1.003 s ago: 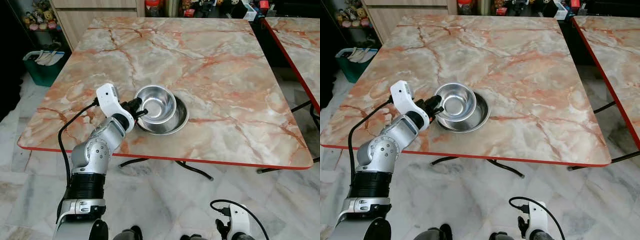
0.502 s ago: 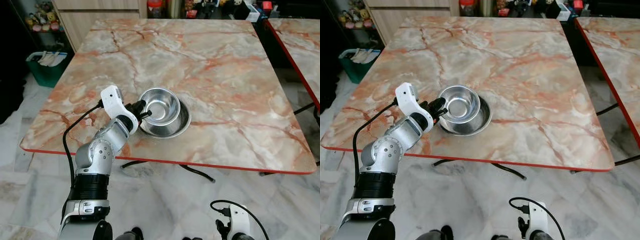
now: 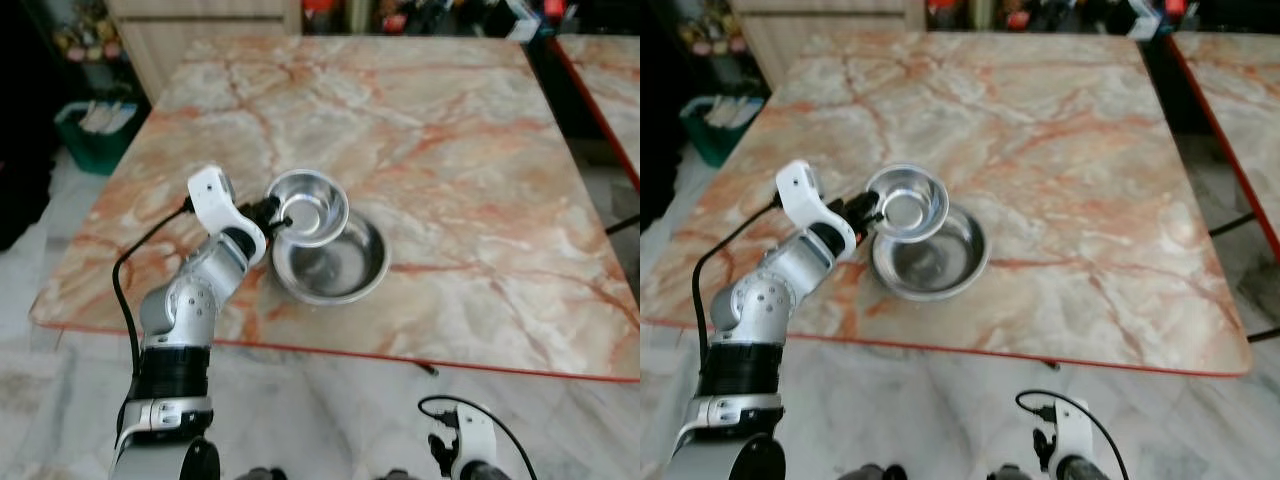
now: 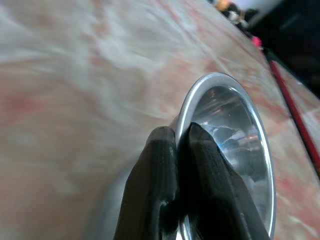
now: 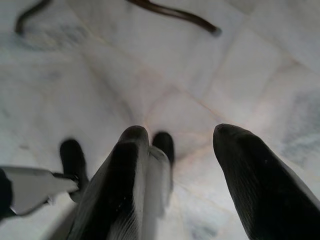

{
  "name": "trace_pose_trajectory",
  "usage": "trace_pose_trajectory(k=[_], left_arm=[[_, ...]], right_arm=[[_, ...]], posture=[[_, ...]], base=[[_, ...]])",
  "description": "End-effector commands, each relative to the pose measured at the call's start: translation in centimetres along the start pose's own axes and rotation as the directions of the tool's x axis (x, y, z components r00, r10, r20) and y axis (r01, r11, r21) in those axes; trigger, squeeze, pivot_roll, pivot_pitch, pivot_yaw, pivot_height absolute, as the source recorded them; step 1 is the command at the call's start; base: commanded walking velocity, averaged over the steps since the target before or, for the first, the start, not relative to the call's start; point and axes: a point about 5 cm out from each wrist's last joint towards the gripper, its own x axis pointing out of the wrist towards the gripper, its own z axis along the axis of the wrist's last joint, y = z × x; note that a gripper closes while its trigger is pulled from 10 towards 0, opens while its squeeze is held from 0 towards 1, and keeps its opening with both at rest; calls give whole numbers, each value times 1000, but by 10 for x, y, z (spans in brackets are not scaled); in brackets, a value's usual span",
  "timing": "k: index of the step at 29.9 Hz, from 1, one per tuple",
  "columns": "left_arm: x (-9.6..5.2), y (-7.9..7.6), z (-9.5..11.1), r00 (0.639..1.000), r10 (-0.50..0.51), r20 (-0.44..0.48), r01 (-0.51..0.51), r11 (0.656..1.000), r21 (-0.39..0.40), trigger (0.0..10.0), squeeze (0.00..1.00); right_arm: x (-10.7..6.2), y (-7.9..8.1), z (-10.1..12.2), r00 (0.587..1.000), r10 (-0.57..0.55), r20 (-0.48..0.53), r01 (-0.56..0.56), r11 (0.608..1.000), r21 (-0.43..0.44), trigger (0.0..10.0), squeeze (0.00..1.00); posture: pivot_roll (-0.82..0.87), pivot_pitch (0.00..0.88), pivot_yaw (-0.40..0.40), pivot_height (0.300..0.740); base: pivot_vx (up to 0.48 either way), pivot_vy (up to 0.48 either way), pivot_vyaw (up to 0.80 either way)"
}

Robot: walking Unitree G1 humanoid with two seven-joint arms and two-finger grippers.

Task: Setting the table

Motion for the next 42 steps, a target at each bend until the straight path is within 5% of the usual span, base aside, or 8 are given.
trace_pose_trajectory(k=[1, 15, 42], left_arm=[[-3, -1, 9, 1000, -7, 24, 7, 1000, 11, 10000, 0], [-5, -1, 10, 1000, -21, 11, 21, 1000, 6, 10000, 0], [3, -17, -22, 981, -61, -182, 58, 998, -19, 10000, 0]], right_arm=[[-1, 1, -8, 1000, 0, -28, 0, 1000, 8, 10000, 0], [-1, 1, -8, 1000, 5, -31, -4, 1000, 8, 10000, 0], [-1, 1, -9, 999, 8, -39, -7, 1000, 8, 10000, 0]], posture=[[49, 174, 17, 740], [51, 175, 17, 740], [50, 175, 22, 740]], base=[[0, 0, 0], [0, 0, 0], [0, 0, 0]])
